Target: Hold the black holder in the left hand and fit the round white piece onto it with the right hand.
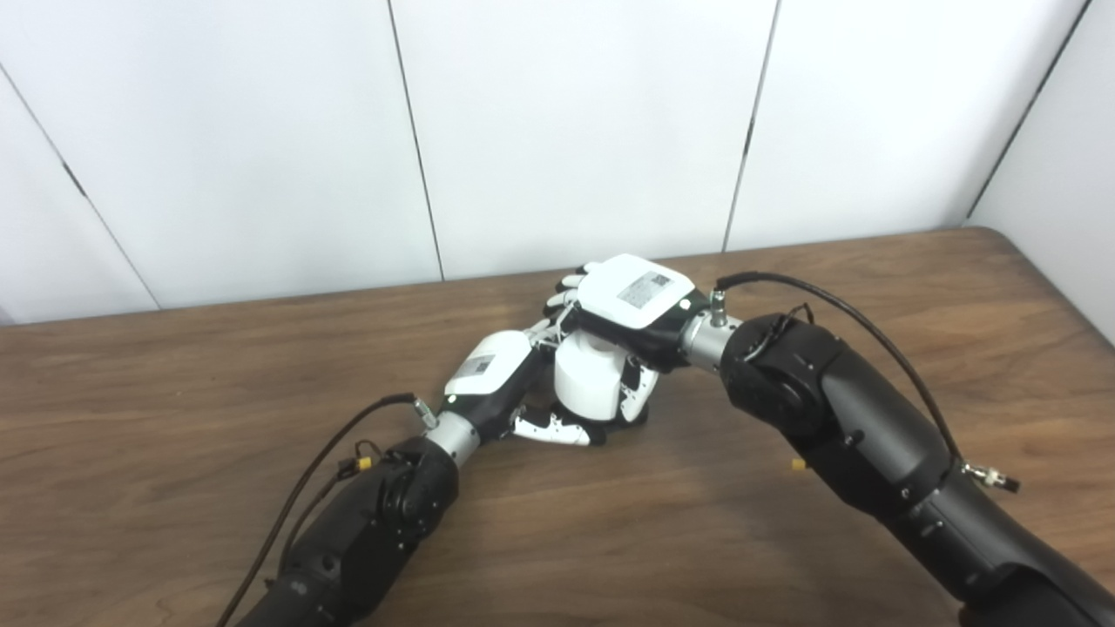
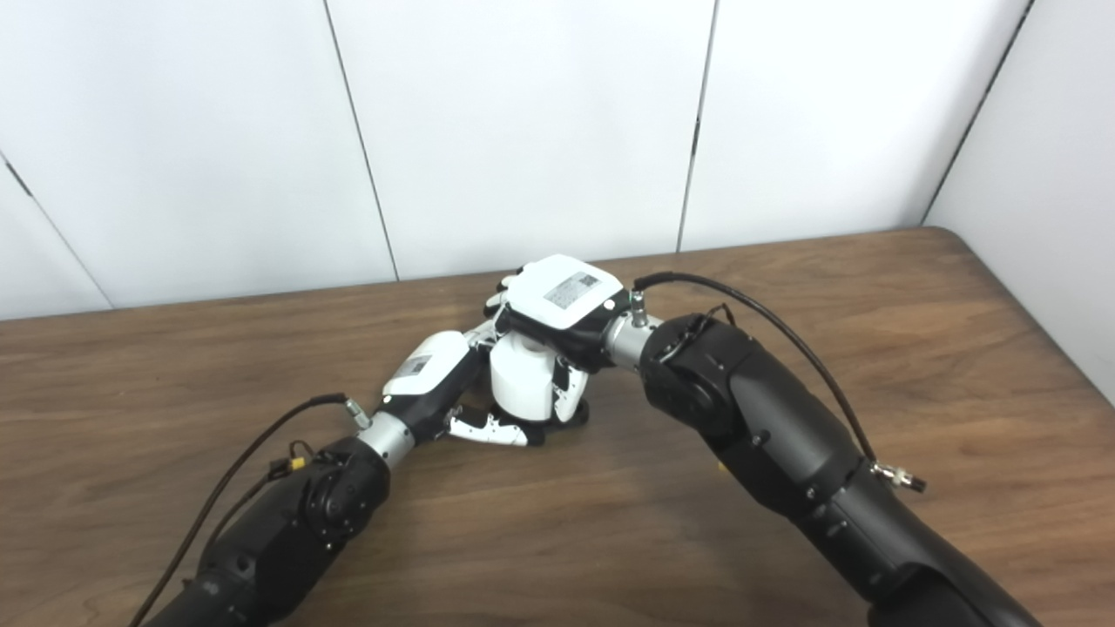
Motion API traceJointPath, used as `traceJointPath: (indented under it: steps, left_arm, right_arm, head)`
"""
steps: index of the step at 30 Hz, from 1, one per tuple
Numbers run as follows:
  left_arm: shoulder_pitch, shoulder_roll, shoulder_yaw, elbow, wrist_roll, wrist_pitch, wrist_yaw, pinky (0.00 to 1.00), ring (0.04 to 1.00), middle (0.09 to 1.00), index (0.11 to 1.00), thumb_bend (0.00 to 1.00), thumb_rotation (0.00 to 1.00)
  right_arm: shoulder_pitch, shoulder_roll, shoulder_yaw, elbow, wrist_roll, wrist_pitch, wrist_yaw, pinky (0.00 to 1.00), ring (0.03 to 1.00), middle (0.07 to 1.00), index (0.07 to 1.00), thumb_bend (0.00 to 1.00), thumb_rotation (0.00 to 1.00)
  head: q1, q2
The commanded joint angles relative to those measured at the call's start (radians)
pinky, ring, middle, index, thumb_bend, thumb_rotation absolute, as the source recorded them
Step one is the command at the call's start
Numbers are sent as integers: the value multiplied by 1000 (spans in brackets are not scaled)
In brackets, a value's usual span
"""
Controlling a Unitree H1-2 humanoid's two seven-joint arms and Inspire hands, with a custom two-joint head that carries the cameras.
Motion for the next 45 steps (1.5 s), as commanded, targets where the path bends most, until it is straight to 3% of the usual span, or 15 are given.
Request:
traceJointPath:
  steps: [1,6,7,10,12,16,45]
  left_arm:
    - [86,9,-53,50,39,69,-154,929,980,932,482,525,64]
    - [86,16,-55,44,42,74,-159,920,974,937,482,525,65]
    - [86,16,-53,44,39,76,-160,927,974,938,482,525,66]
    - [86,18,-51,48,37,79,-162,936,978,939,482,525,64]
    - [86,19,-52,46,38,80,-162,929,978,941,482,525,64]
    - [86,18,-52,48,41,74,-160,935,974,942,483,525,65]
    - [81,14,-51,57,38,68,-164,942,971,943,482,525,64]
  right_arm:
    - [-20,1,15,28,-4,-23,-3,955,924,857,484,522,145]
    - [-12,15,12,12,-5,24,46,991,942,878,489,523,146]
    - [-12,17,12,1,-9,46,70,997,952,905,629,706,193]
    - [-13,19,13,-21,-17,91,117,997,978,986,938,917,252]
    - [-13,20,12,-31,-20,115,133,960,984,997,984,980,276]
    - [-16,23,7,-46,-28,143,139,920,997,1000,1000,1000,272]
    - [-44,7,-8,-69,-31,159,184,970,1000,1000,1000,1000,285]
  head:
    - [0,1]
    - [1,1]
    - [0,0]
    - [-1,-4]
    - [-1,-5]
    - [-4,-3]
    - [-7,6]
